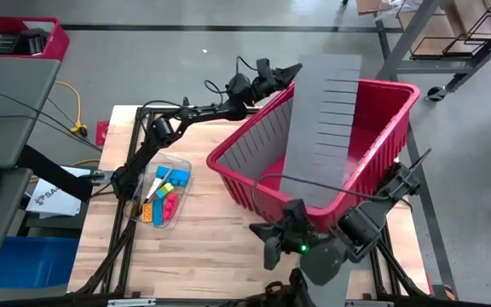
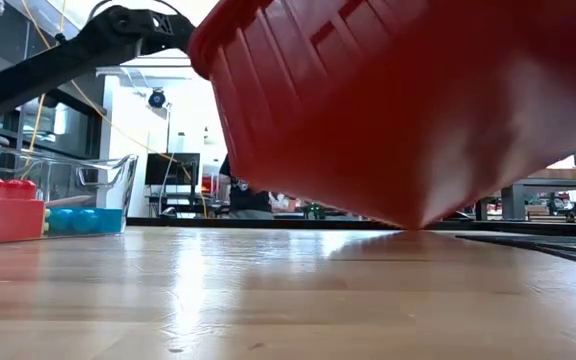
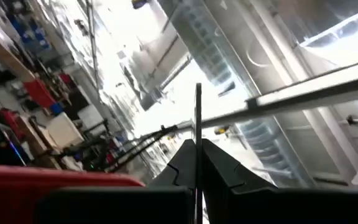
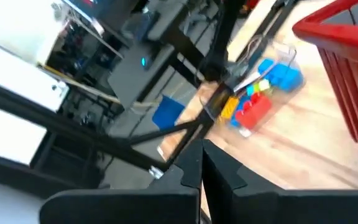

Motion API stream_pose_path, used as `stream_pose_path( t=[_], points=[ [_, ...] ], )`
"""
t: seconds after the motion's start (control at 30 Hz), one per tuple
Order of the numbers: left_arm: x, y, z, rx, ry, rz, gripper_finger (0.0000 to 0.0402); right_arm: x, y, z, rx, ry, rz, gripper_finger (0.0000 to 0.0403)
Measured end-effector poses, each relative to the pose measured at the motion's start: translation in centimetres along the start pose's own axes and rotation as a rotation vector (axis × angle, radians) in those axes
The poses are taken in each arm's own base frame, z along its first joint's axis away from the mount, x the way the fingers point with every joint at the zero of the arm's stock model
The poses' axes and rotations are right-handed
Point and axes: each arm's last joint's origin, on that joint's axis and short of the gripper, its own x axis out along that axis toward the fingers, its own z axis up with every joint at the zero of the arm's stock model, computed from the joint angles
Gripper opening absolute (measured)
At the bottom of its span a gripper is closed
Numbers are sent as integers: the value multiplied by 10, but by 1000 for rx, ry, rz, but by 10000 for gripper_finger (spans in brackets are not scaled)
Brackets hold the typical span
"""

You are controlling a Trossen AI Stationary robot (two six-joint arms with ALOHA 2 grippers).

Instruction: Sort Items/Unsort Items

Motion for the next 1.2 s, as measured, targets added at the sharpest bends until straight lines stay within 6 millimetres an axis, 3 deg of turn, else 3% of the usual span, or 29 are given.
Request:
stream_pose_path(
  t=[0.2, 0.47, 0.8, 0.97, 1.2],
  points=[
    [3, -18, 7, -24, 46, -42, 1, 2, -1, -9, -12, 168, 28, 0],
    [11, -74, 47, -55, 61, -139, 1, -8, -4, -25, 33, 472, 29, 0],
    [10, -116, 71, -126, 389, -163, 0, -18, -5, -33, 7, 565, 21, 0],
    [2, -143, 104, 32, 515, -163, 0, -22, -6, -40, -13, 588, 17, 0],
    [-26, -195, 184, 367, 261, -13, 0, -26, -5, -43, -22, 562, 20, 0]
  ],
)
